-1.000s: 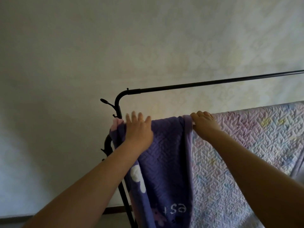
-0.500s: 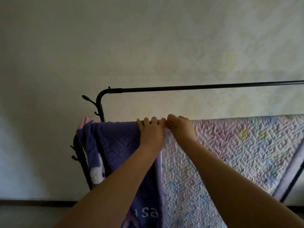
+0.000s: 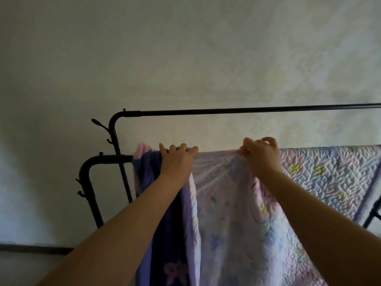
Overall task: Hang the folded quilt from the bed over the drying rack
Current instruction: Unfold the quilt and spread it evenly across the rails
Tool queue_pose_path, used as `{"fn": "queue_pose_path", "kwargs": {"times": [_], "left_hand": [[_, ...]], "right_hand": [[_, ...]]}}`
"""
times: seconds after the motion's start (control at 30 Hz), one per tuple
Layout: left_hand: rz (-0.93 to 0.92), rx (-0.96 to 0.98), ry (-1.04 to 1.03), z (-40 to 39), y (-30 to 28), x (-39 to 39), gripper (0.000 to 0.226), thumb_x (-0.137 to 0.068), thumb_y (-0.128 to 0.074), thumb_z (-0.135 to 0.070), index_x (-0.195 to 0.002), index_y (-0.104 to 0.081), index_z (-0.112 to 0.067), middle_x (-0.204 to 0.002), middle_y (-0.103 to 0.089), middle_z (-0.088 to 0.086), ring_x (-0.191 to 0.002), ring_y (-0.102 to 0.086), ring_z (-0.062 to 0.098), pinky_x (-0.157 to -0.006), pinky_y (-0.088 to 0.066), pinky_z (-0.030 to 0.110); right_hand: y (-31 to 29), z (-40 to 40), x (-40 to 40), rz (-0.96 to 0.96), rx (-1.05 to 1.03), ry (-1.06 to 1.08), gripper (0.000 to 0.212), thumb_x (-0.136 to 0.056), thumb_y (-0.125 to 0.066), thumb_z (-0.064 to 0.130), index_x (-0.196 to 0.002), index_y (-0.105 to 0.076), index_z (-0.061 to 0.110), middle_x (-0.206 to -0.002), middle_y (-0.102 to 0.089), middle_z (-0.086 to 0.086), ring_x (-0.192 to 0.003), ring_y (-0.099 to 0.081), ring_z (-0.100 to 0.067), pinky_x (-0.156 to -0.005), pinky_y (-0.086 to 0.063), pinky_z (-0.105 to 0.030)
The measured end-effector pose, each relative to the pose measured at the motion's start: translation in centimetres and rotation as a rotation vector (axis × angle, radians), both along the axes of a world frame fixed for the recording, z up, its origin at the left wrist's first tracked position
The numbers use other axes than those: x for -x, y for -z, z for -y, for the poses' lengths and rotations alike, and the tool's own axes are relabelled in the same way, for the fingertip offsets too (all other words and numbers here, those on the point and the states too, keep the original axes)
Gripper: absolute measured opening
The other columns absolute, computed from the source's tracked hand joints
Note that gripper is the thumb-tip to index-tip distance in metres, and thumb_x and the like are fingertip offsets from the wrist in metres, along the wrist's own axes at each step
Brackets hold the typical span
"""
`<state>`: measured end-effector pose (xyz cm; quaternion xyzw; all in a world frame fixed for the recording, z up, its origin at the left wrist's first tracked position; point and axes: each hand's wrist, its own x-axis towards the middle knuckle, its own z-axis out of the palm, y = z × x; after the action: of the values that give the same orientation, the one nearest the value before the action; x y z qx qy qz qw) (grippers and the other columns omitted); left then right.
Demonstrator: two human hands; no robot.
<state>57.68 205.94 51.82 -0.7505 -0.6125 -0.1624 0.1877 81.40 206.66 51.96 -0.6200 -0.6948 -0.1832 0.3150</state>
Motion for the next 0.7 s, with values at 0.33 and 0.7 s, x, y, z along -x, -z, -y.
{"fn": "queue_pose_path", "kwargs": {"times": [0.33,0.7], "left_hand": [[-0.033,0.078,0.025,-0.8,-0.7,-4.0,0.034,-0.089,-0.042,-0.005,-0.119,-0.048,-0.022,-0.116,-0.053,0.010,-0.105,-0.052,0.040,-0.100,-0.035,0.058],[-0.005,-0.006,0.147,-1.0,-0.2,-0.5,0.029,-0.096,-0.038,-0.024,-0.123,-0.050,-0.026,-0.111,-0.061,0.008,-0.095,-0.059,0.035,-0.083,-0.047,0.042]], "right_hand": [[-0.9,1.2,-4.4,-0.194,0.102,0.203,0.013,-0.095,-0.052,0.026,-0.098,-0.063,0.021,-0.081,-0.068,-0.003,-0.101,-0.055,-0.031,-0.075,-0.040,-0.032],[1.1,-0.4,9.8,-0.011,0.103,-0.182,0.019,-0.094,-0.054,0.022,-0.106,-0.068,0.020,-0.099,-0.067,-0.004,-0.096,-0.060,-0.025,-0.083,-0.045,-0.033]]}}
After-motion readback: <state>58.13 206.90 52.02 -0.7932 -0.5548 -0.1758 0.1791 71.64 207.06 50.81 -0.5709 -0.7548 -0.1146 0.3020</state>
